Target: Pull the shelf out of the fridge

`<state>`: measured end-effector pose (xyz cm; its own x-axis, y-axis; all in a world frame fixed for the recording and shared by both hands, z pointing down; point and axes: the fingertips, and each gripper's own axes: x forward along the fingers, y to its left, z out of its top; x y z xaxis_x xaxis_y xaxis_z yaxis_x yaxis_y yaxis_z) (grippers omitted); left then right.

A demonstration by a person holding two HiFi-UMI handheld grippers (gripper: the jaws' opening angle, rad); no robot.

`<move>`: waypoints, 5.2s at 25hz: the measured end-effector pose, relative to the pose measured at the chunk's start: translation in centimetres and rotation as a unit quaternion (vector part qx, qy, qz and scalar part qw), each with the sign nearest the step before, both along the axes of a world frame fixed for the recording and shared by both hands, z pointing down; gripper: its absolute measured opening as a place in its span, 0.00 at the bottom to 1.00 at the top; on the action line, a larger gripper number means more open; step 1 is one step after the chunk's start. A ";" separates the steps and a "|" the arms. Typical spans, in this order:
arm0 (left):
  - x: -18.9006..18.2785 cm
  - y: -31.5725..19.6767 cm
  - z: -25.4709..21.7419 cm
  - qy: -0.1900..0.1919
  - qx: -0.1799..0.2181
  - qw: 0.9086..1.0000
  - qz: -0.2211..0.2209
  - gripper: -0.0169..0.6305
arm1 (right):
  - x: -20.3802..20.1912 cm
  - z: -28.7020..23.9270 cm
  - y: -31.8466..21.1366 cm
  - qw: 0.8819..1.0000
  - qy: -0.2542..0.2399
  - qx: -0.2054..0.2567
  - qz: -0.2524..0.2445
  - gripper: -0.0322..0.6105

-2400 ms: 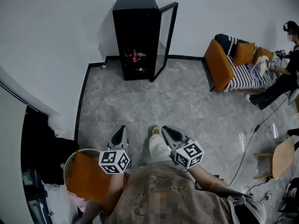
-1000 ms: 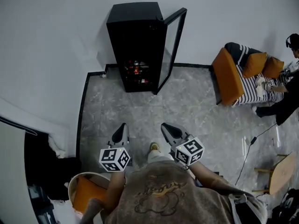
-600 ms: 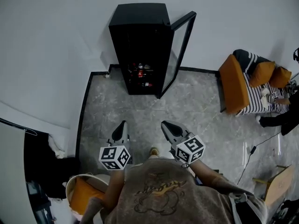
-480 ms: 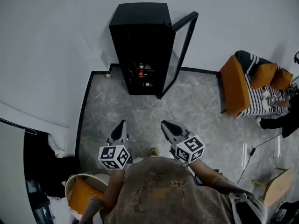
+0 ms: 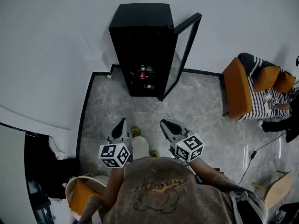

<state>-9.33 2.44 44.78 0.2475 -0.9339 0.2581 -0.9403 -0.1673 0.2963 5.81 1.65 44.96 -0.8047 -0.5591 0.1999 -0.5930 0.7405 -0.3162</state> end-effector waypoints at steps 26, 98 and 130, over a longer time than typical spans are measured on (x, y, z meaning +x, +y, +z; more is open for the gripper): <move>-5.7 -18.1 0.4 -0.001 -0.010 0.998 0.058 0.04 | -7.4 1.4 -15.8 0.999 -0.014 -0.036 0.038 0.08; -13.0 -34.1 14.0 -0.007 -0.167 0.970 0.174 0.04 | -12.7 32.4 -60.1 0.775 -0.423 -0.293 0.368 0.29; -12.3 -32.2 13.5 -0.010 -0.161 0.975 0.156 0.04 | -11.8 31.3 -54.2 0.734 -0.502 -0.306 0.341 0.09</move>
